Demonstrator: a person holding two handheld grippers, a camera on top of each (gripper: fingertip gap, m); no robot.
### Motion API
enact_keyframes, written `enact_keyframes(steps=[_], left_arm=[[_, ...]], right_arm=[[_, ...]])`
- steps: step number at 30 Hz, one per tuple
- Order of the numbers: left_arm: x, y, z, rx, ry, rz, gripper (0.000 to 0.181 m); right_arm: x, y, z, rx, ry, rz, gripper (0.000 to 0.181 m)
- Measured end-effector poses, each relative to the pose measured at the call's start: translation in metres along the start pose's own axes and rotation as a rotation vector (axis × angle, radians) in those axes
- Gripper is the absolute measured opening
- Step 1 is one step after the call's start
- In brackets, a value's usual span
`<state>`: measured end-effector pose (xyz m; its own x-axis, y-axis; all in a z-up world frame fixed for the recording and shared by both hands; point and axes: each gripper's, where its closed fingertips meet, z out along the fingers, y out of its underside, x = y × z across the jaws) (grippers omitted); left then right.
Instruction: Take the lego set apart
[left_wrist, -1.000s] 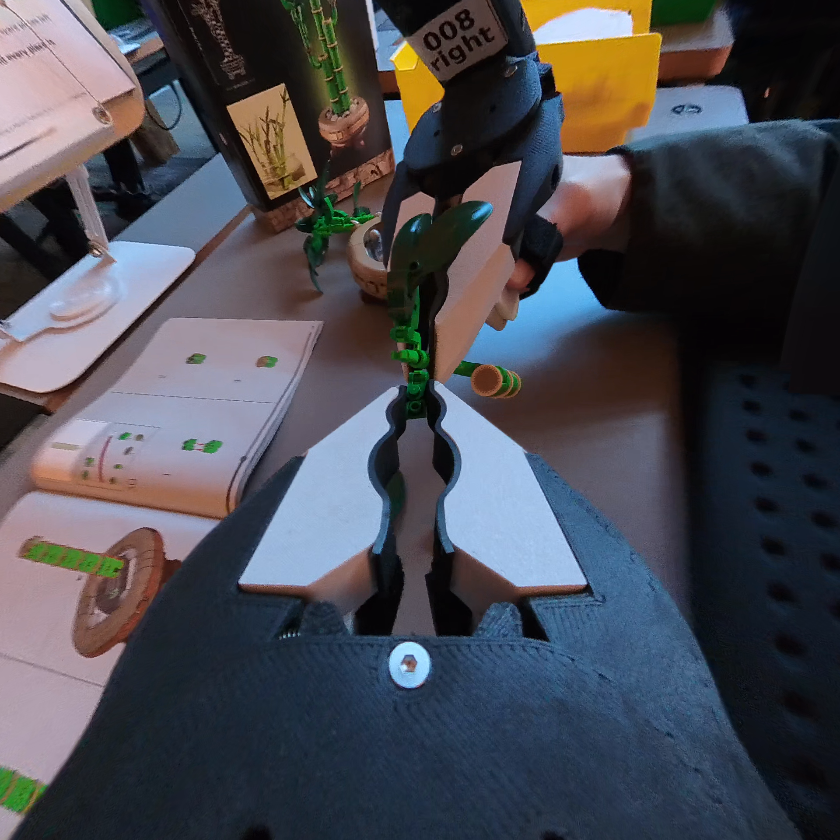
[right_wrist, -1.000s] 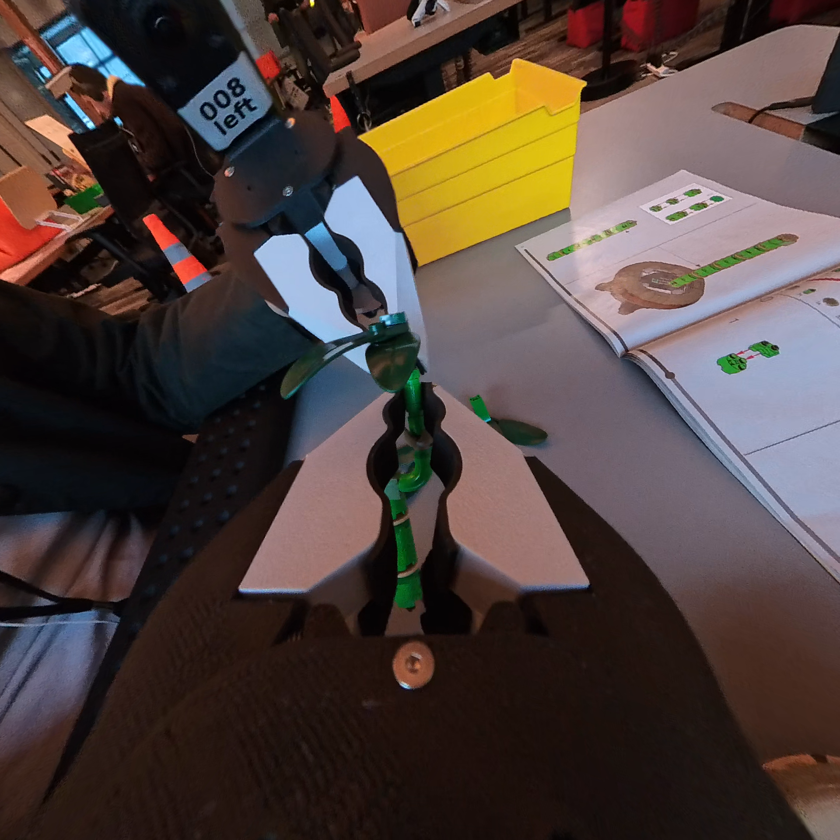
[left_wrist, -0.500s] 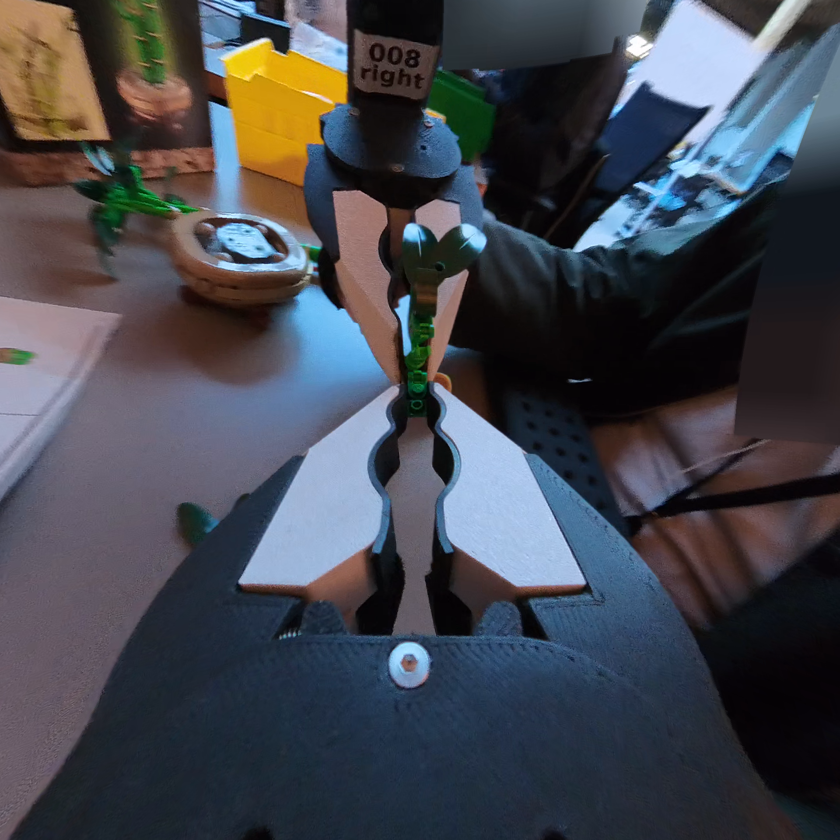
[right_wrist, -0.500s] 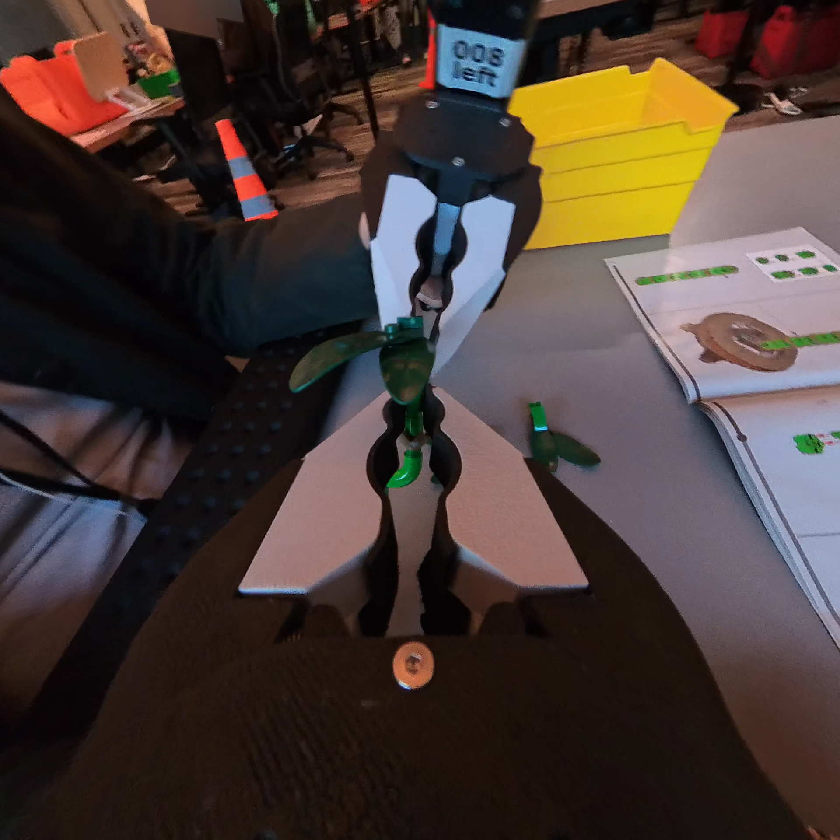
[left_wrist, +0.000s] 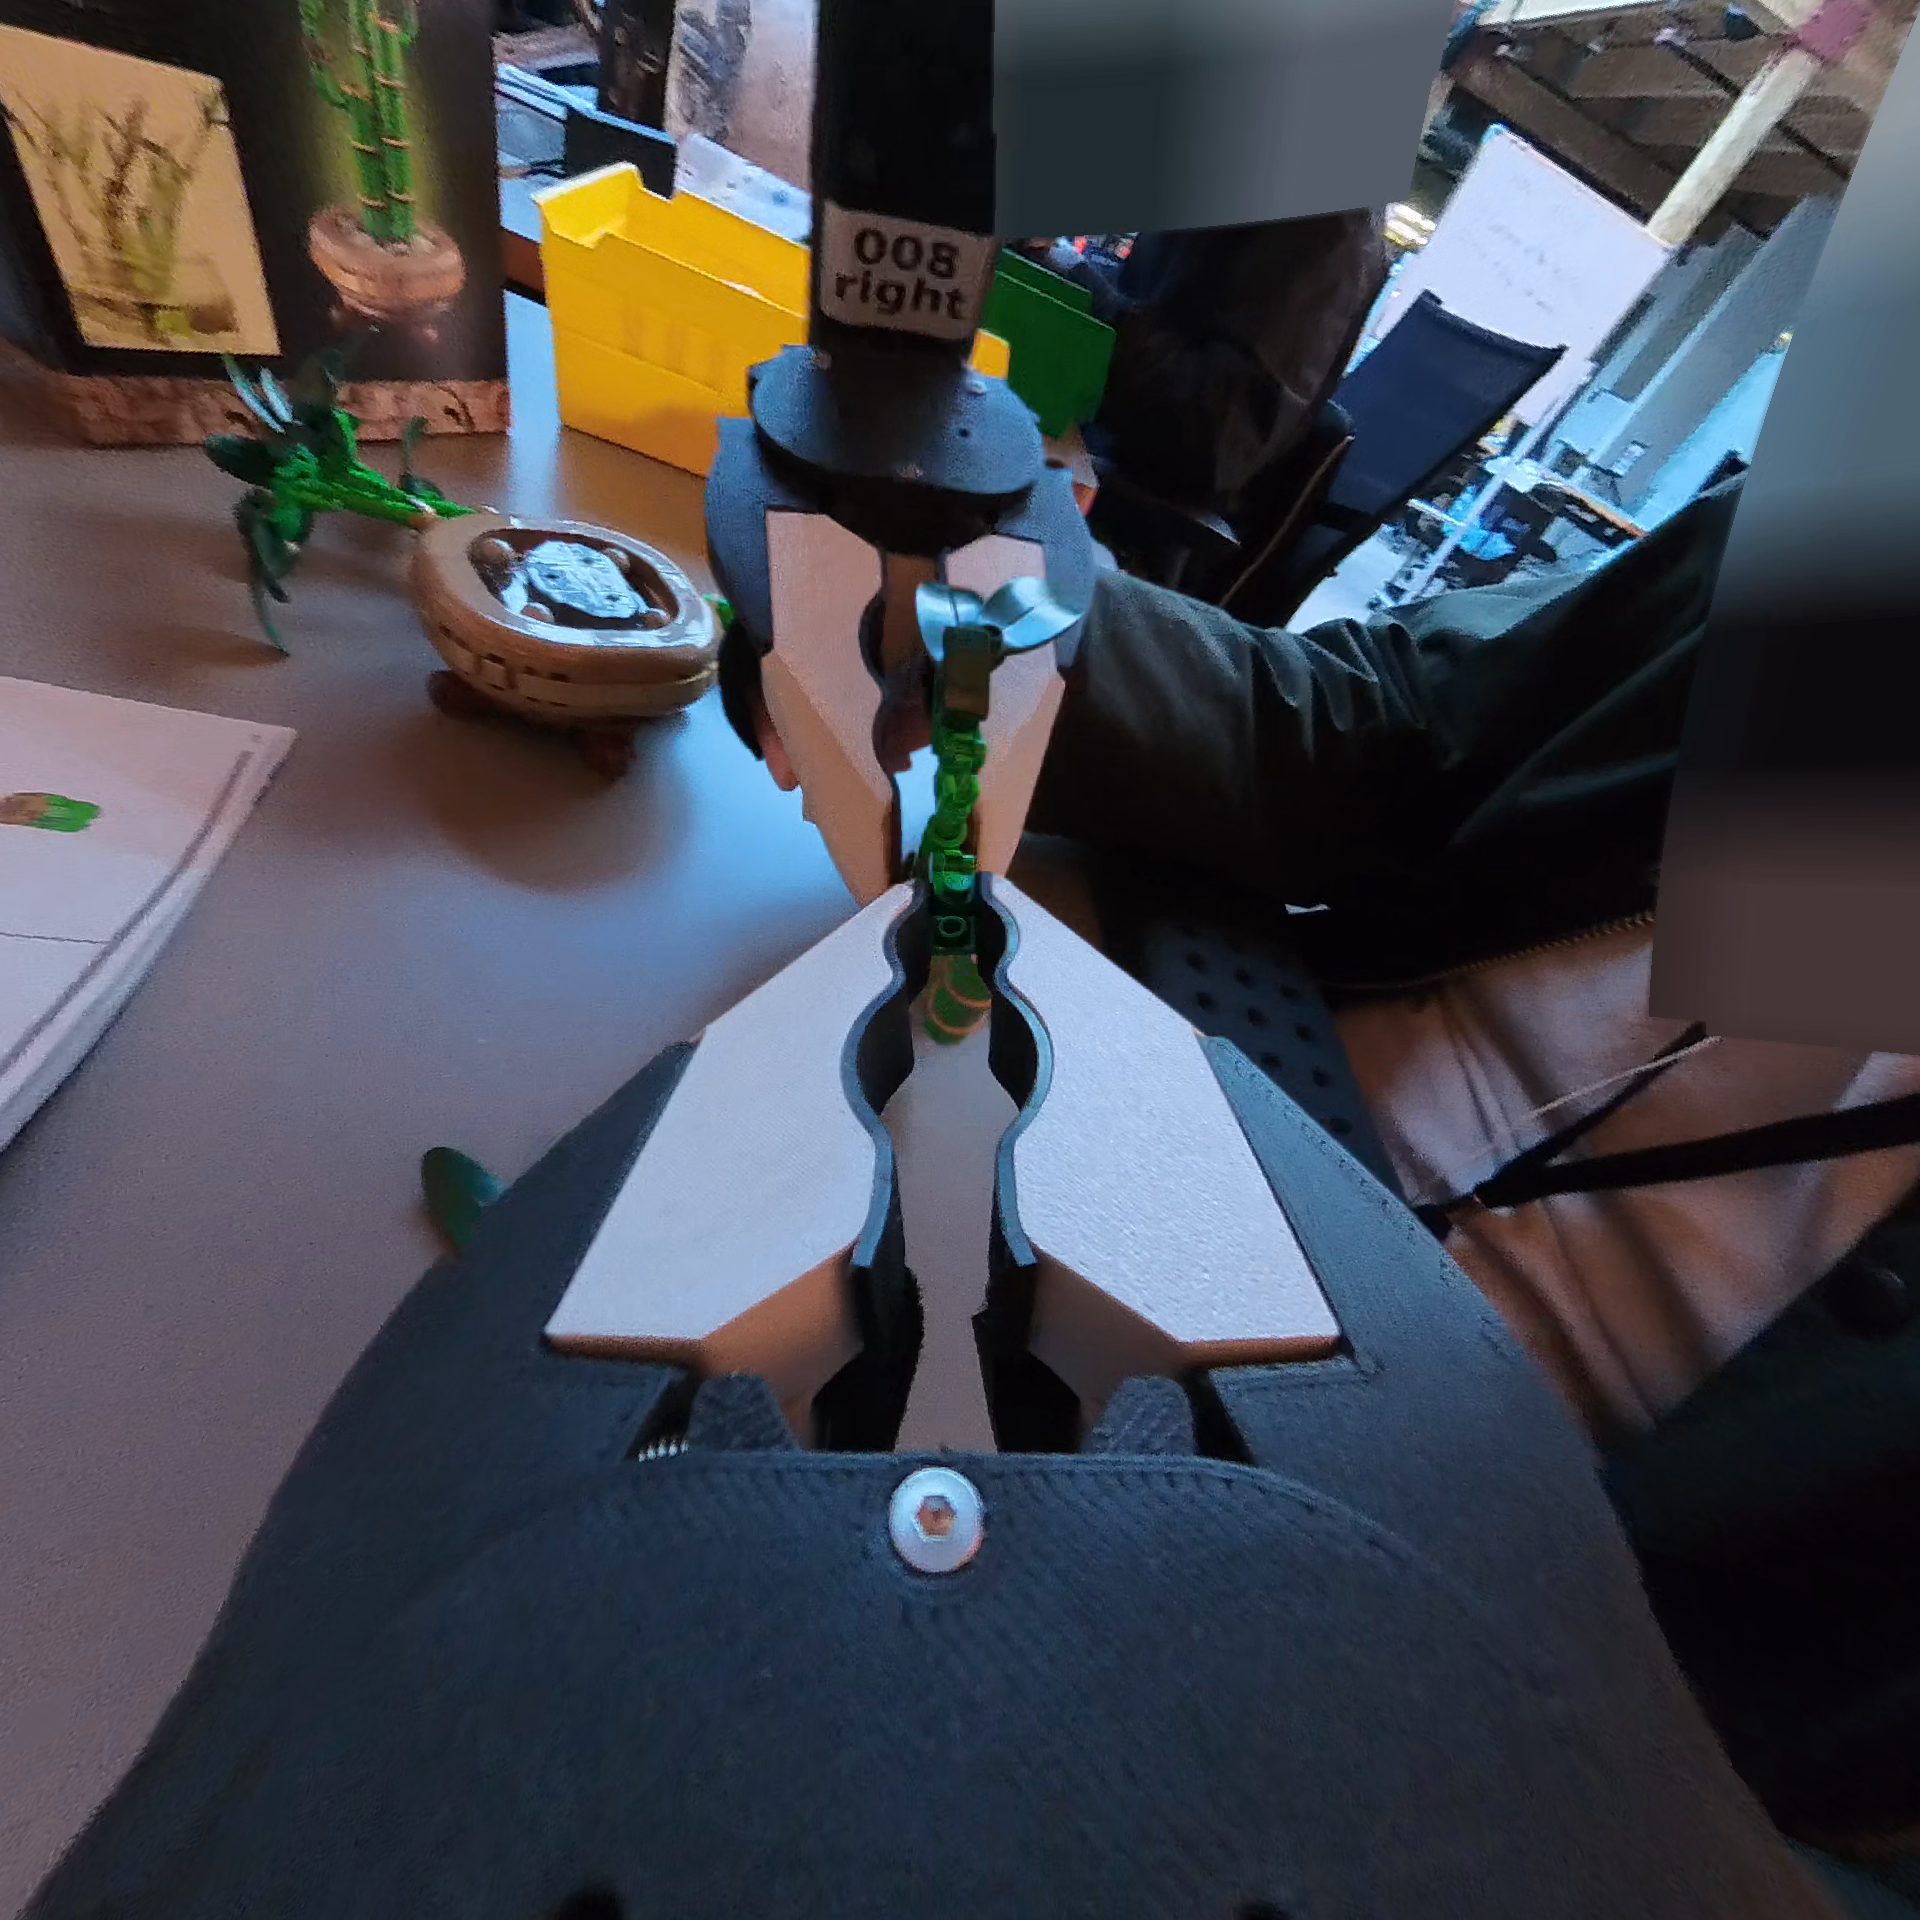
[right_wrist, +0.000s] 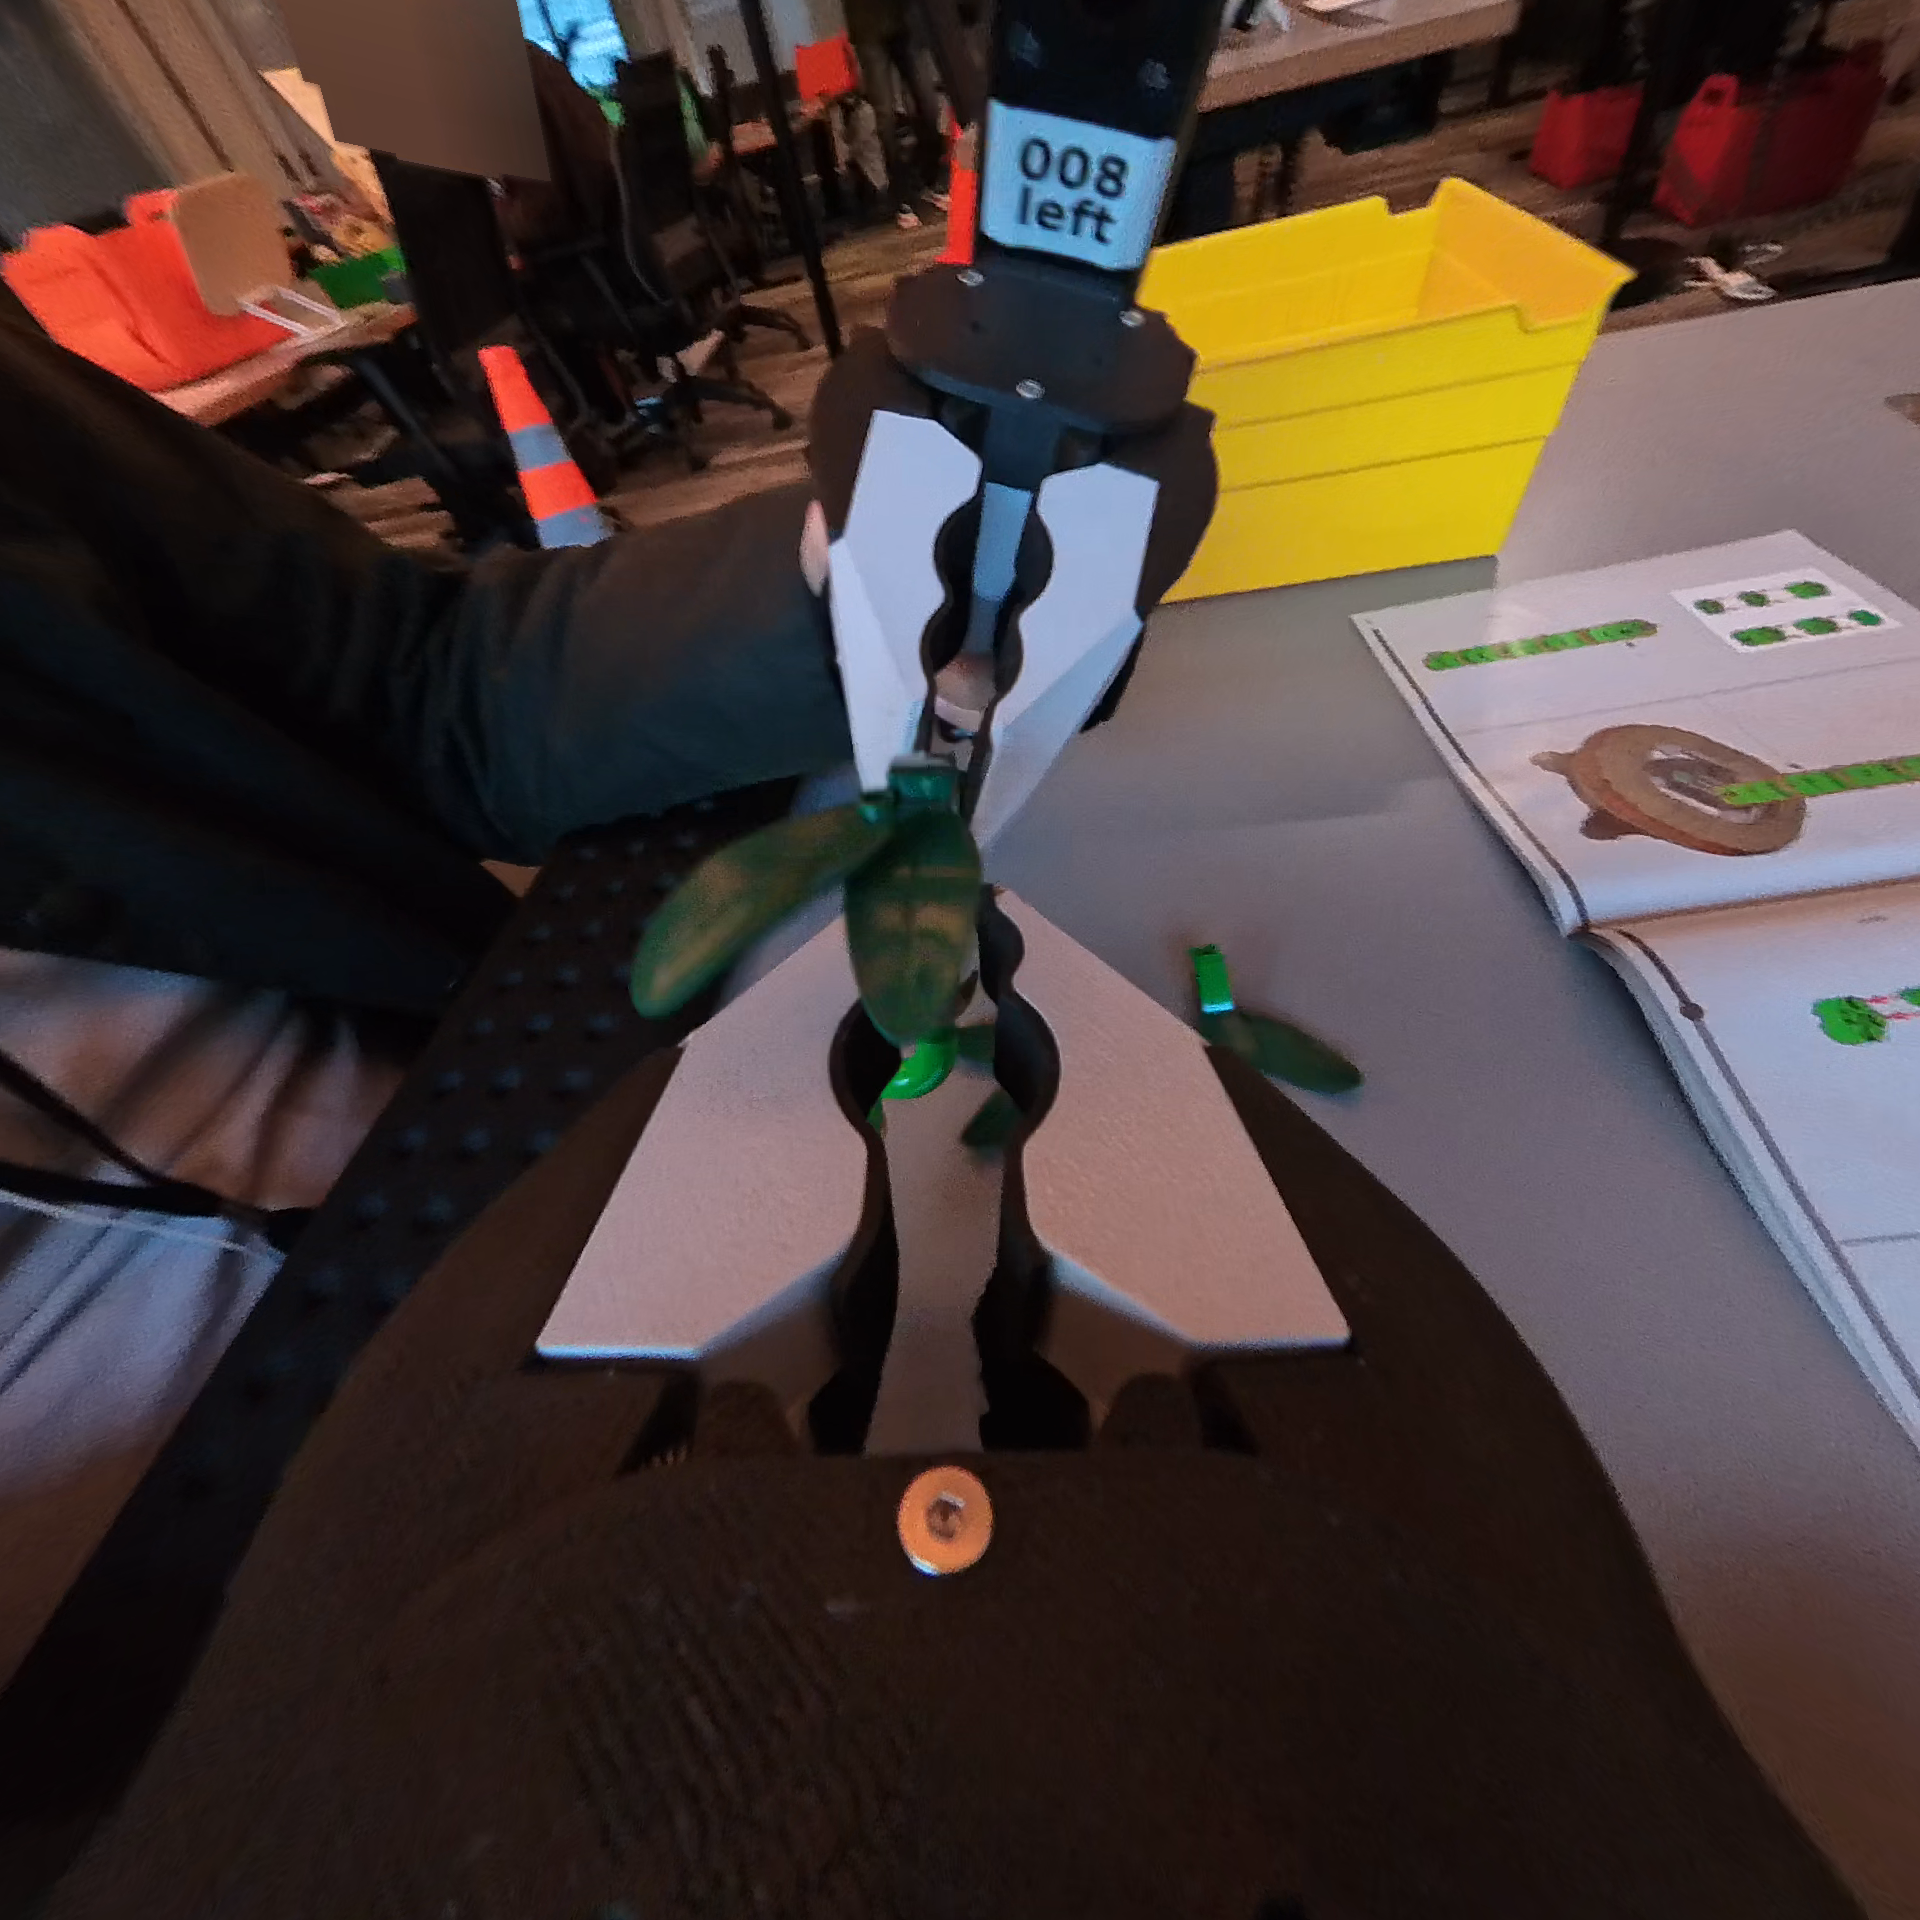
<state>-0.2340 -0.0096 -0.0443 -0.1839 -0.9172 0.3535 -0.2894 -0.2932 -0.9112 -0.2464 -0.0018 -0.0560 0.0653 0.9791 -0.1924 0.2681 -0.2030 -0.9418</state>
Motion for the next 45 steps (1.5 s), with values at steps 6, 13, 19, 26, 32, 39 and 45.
enact_keyframes(steps=[6, 13, 19, 26, 32, 39, 45], left_arm=[[-0.008, -0.004, -0.003, 0.016, -0.073, 0.053, 0.006], [-0.016, 0.003, 0.000, -0.034, -0.167, 0.139, 0.015], [-0.016, 0.008, 0.003, -0.054, -0.157, 0.123, 0.006], [-0.022, 0.008, 0.001, -0.052, -0.172, 0.107, 0.006], [-0.023, 0.008, 0.000, -0.050, -0.184, 0.117, 0.006], [-0.022, 0.008, -0.003, -0.061, -0.213, 0.203, 0.024], [0.000, -0.015, -0.007, 0.068, -0.169, 0.313, 0.029]], right_arm=[[0.007, -0.005, 0.001, 0.033, 0.042, 0.022, 0.006], [0.009, 0.002, 0.001, -0.023, 0.059, 0.009, 0.006], [0.011, 0.009, 0.001, -0.058, 0.065, 0.026, 0.006], [0.017, 0.008, 0.003, -0.033, 0.083, 0.042, 0.006], [0.019, 0.008, 0.004, -0.025, 0.103, 0.007, 0.006], [0.013, 0.001, 0.001, -0.018, 0.120, -0.138, 0.006], [0.005, -0.017, -0.007, 0.067, 0.183, -0.390, 0.005]])
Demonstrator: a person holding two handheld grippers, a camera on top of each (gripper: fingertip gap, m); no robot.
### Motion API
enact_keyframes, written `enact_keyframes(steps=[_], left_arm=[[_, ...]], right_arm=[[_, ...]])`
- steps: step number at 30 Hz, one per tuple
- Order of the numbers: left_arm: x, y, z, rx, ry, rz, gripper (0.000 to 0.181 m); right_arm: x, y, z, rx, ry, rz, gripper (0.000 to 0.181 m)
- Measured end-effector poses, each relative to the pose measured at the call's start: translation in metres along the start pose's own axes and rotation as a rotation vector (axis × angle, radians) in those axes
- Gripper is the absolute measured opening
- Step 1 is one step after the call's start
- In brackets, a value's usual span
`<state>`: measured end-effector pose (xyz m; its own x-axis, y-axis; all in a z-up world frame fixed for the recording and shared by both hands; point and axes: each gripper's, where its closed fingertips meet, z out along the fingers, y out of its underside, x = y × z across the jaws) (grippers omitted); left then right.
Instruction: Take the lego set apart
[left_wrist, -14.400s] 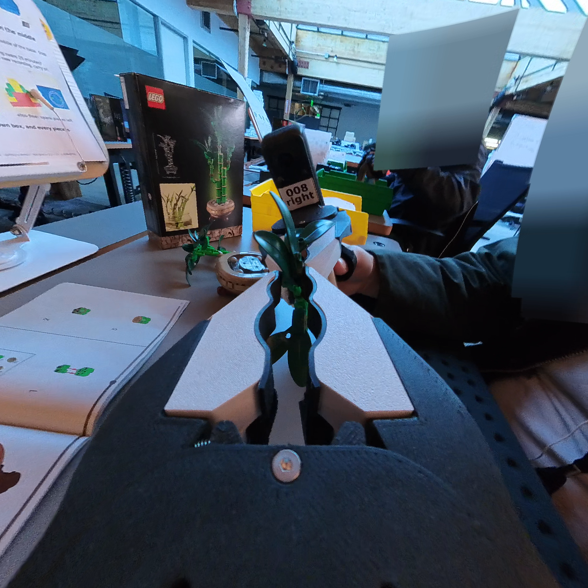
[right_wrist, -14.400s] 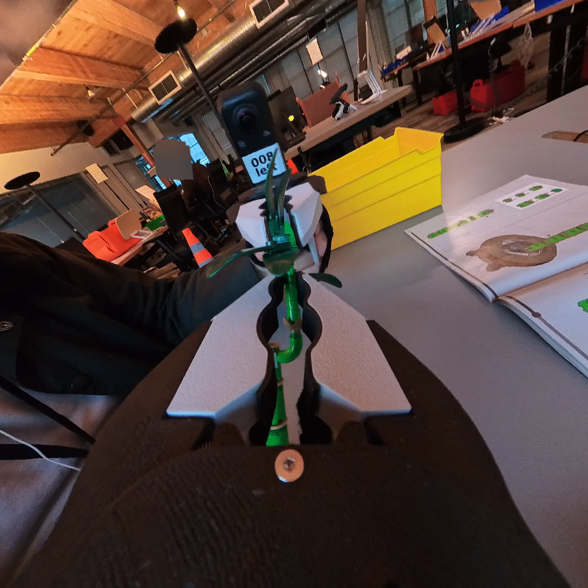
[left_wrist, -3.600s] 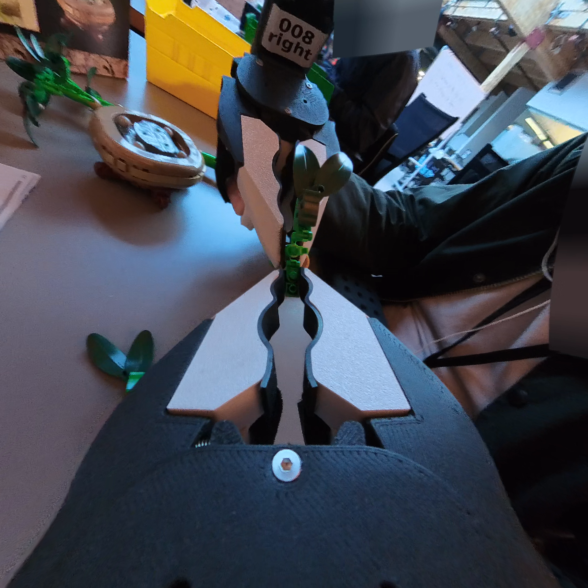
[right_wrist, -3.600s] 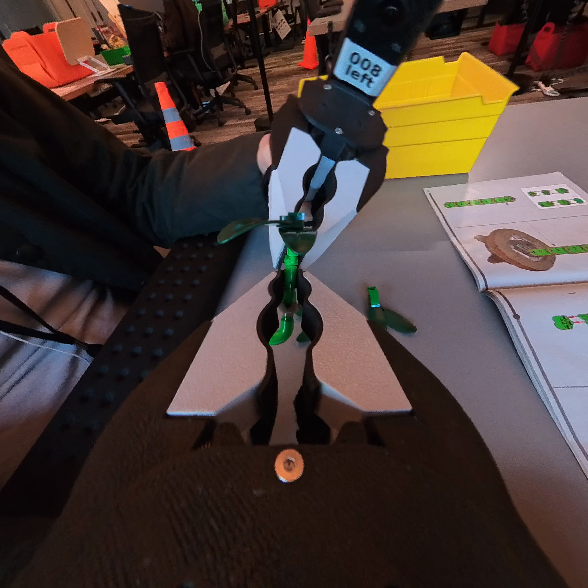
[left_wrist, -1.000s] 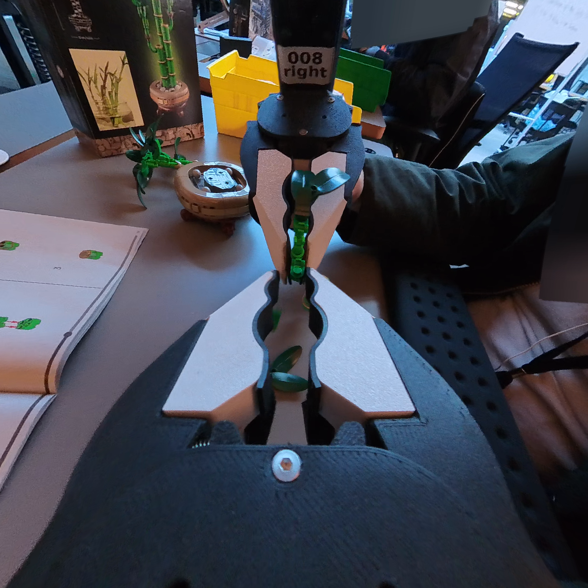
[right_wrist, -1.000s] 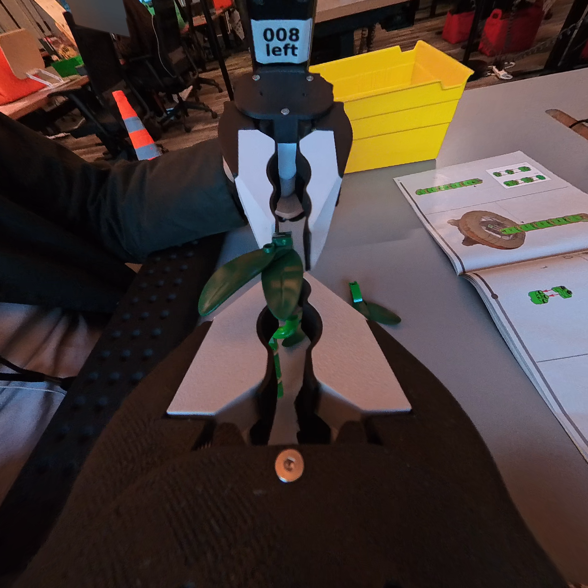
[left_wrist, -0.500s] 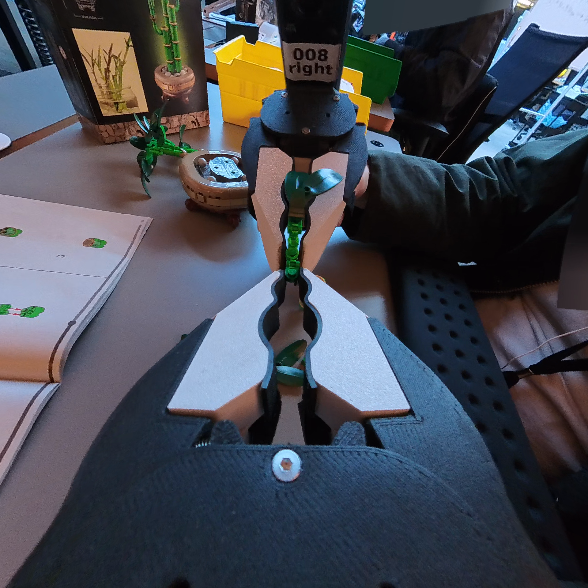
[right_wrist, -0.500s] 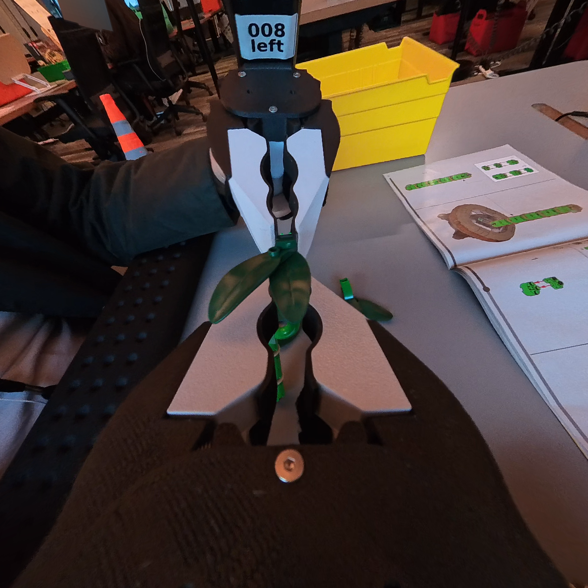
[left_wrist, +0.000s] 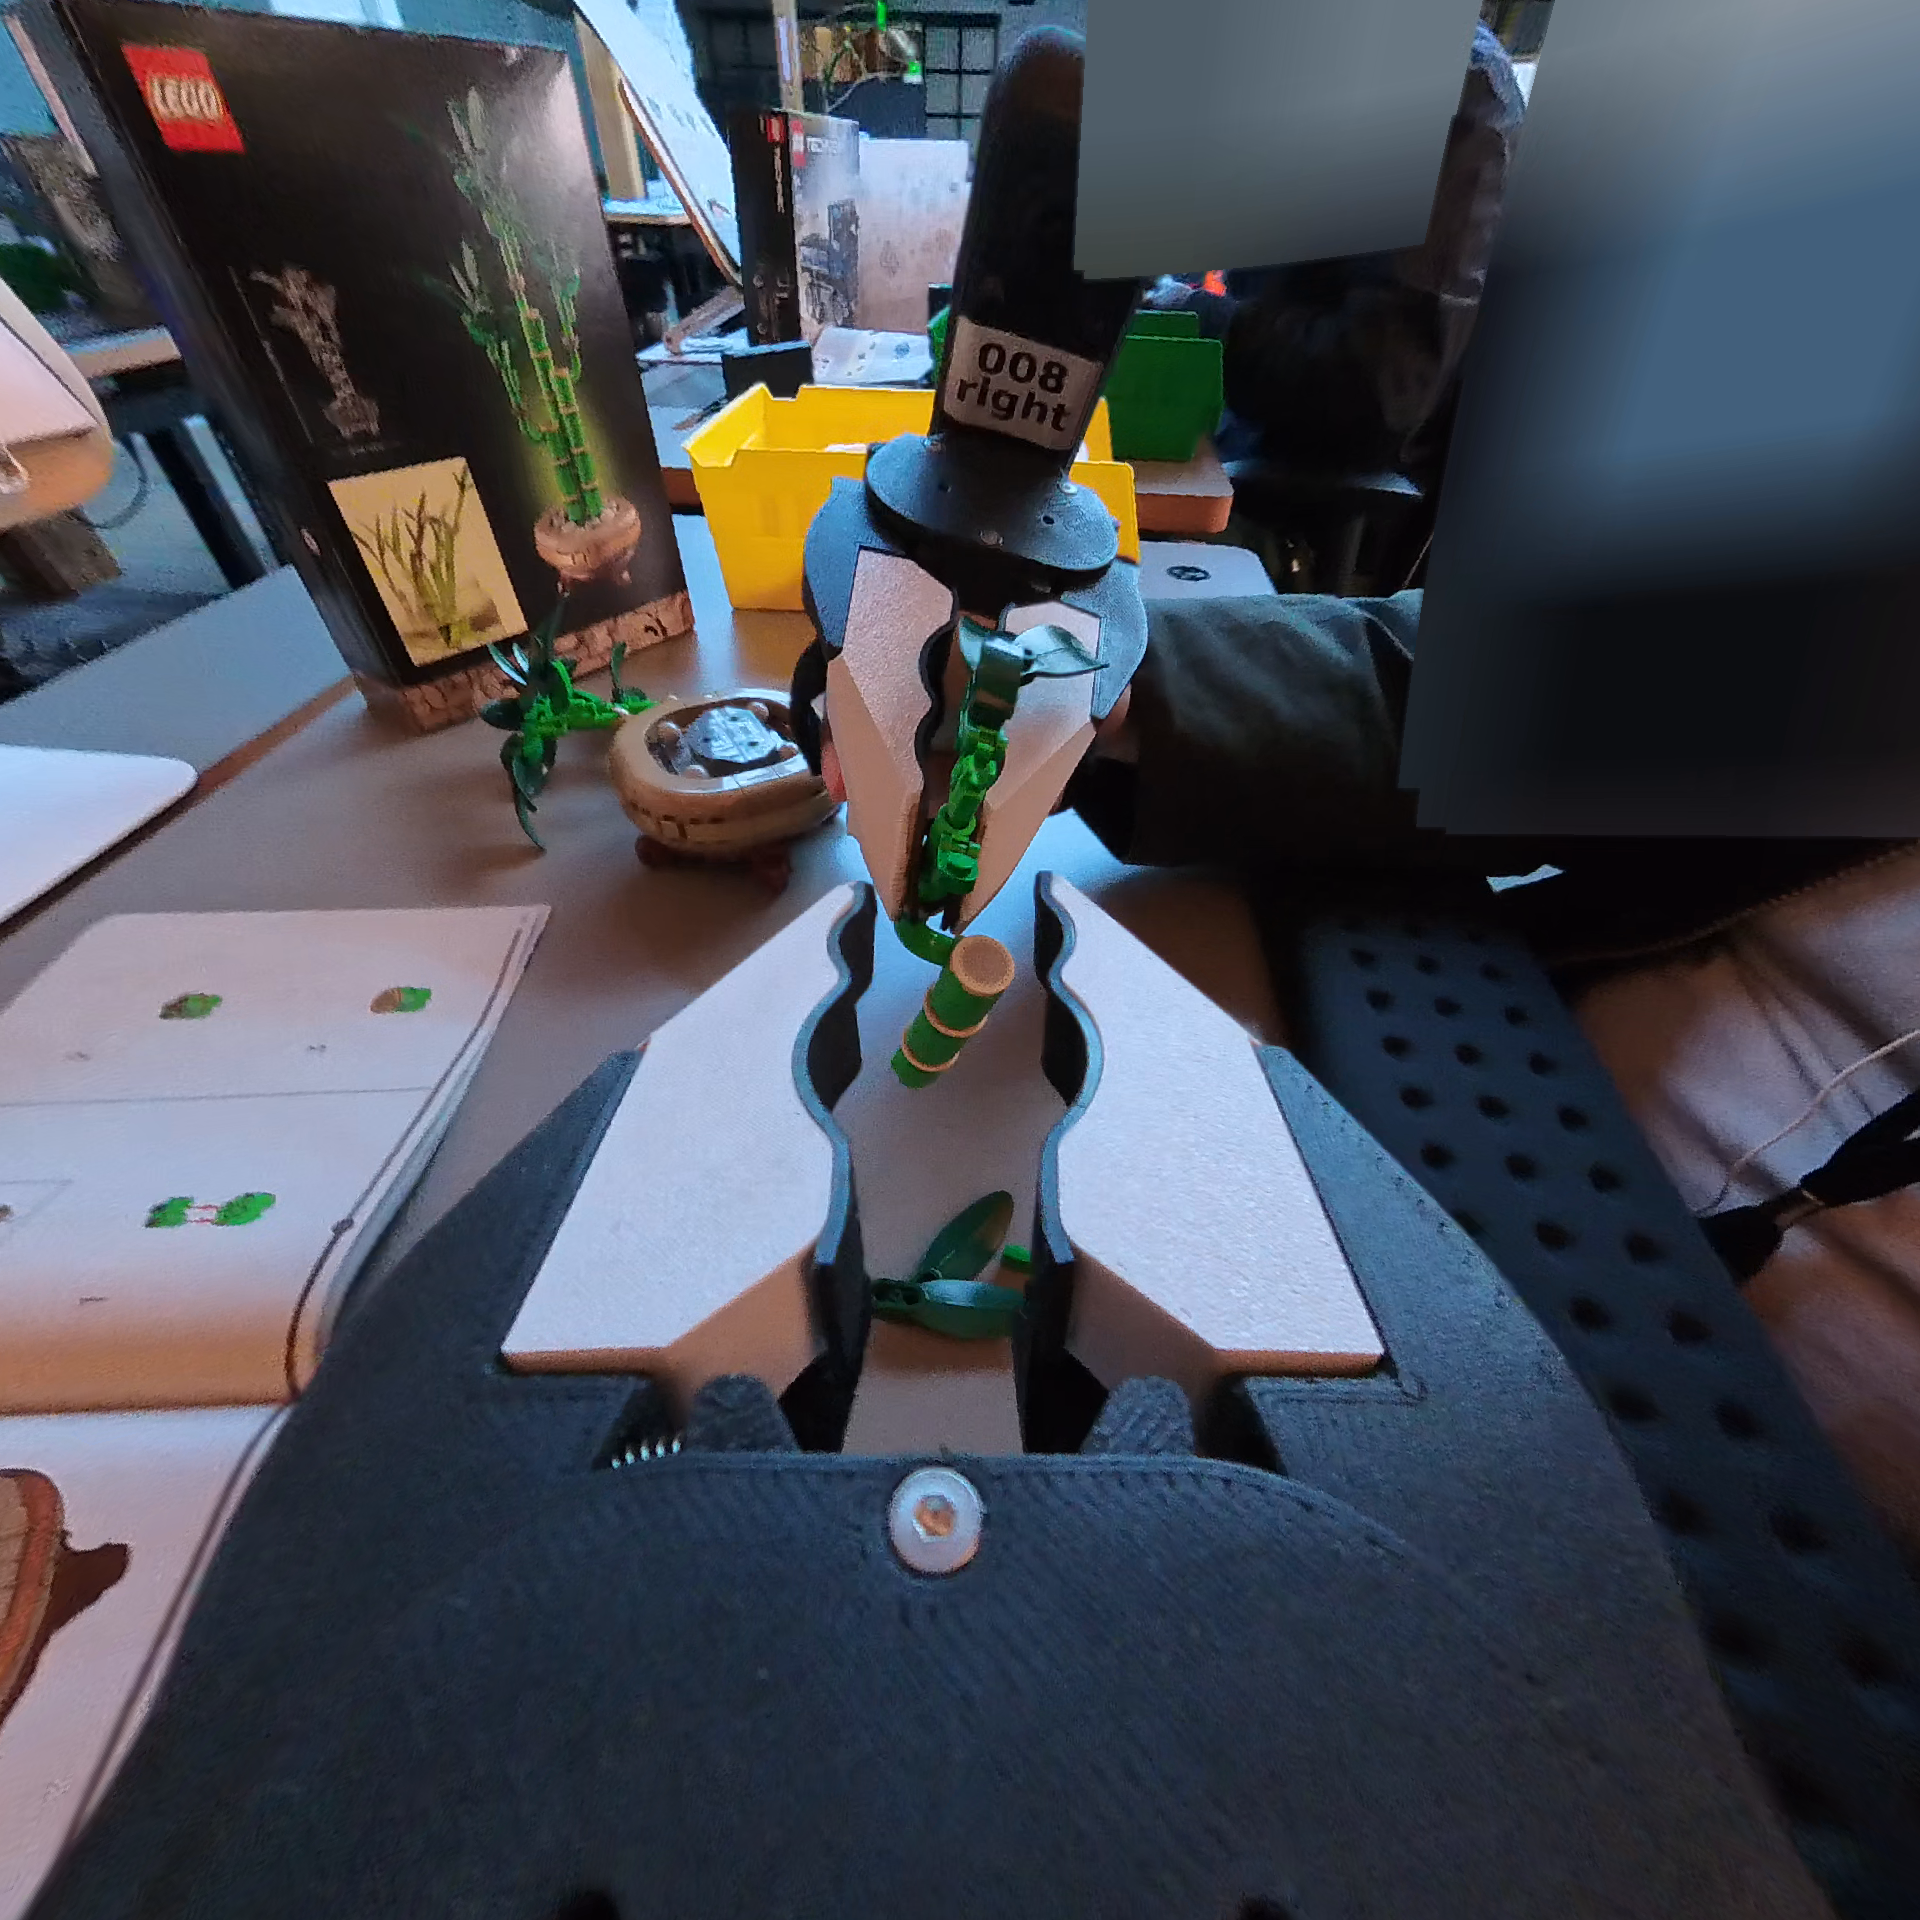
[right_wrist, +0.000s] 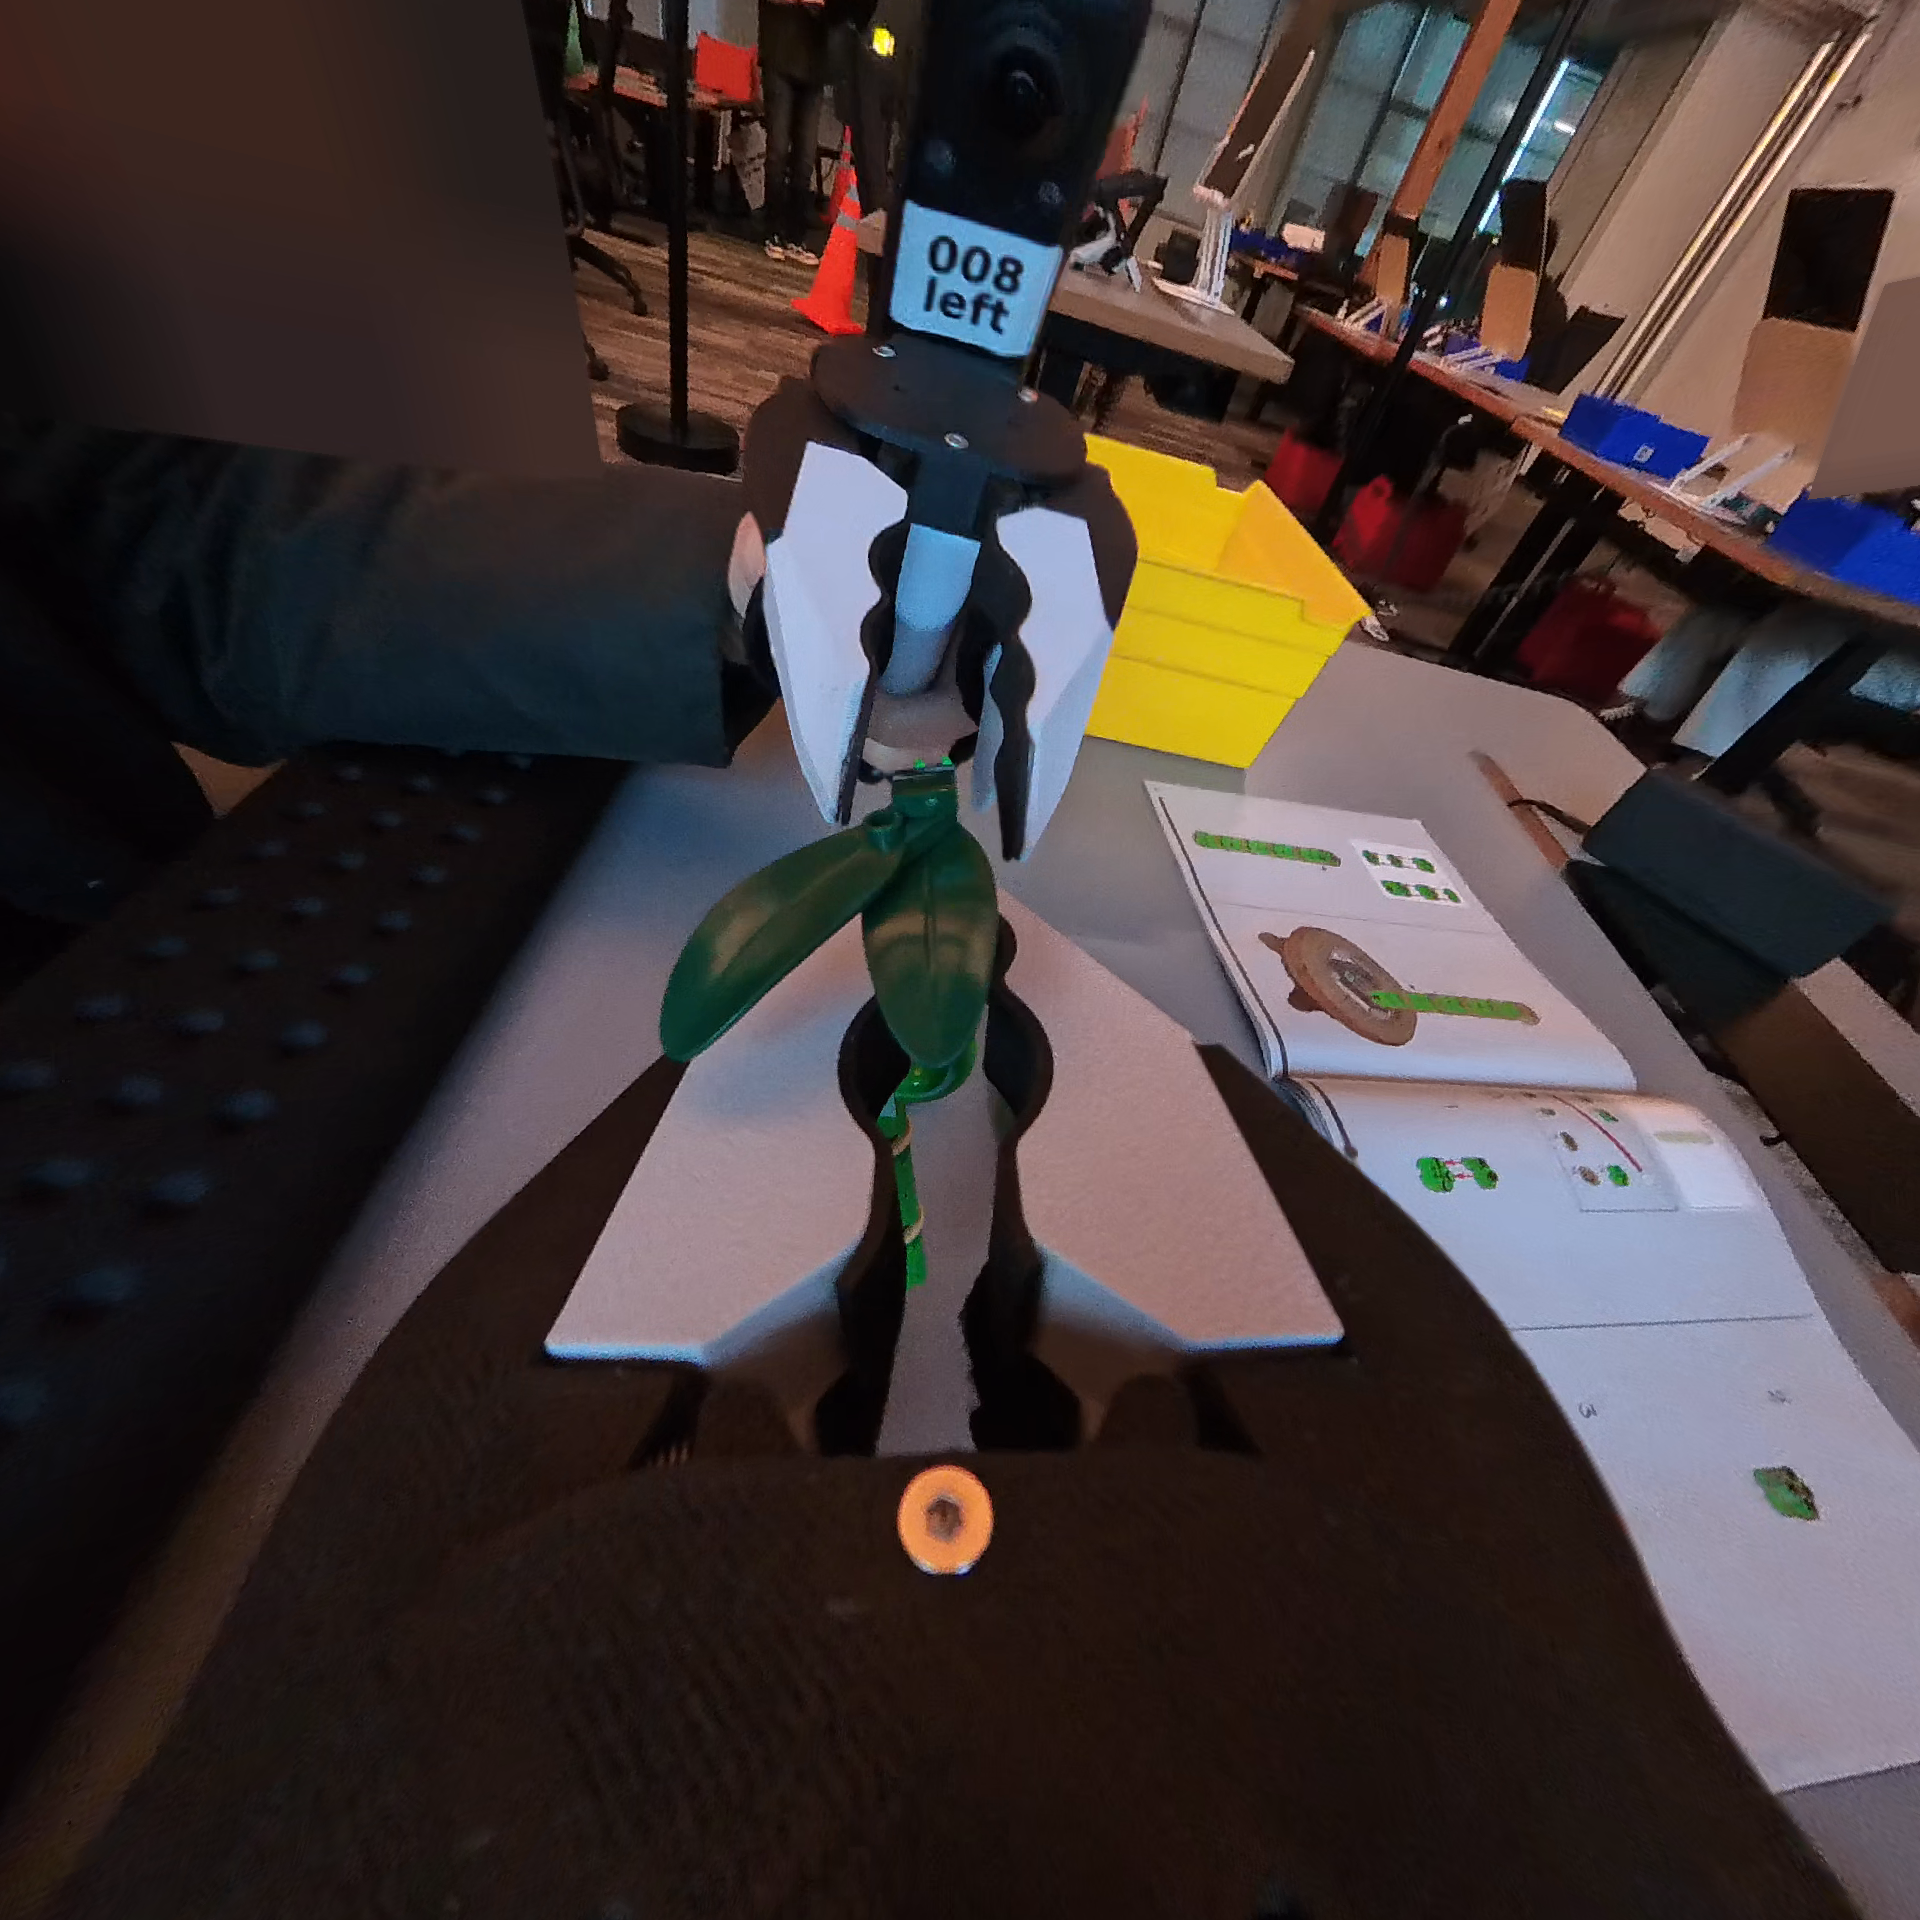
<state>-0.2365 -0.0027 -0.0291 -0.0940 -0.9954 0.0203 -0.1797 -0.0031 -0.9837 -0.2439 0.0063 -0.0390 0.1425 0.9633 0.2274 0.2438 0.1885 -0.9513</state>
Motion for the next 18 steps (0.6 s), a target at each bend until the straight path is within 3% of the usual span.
enact_keyframes(steps=[2, 7, 18], left_arm=[[-0.001, 0.001, 0.001, -0.006, -0.030, 0.043, 0.028], [-0.003, 0.012, 0.006, -0.067, -0.065, 0.098, 0.007], [-0.005, 0.009, 0.004, -0.059, -0.028, -0.015, 0.006]], right_arm=[[0.000, 0.005, 0.002, -0.024, -0.013, 0.036, 0.005], [-0.007, 0.017, 0.007, -0.074, -0.103, 0.238, 0.006], [-0.004, 0.009, 0.006, -0.001, -0.147, 0.408, 0.006]])
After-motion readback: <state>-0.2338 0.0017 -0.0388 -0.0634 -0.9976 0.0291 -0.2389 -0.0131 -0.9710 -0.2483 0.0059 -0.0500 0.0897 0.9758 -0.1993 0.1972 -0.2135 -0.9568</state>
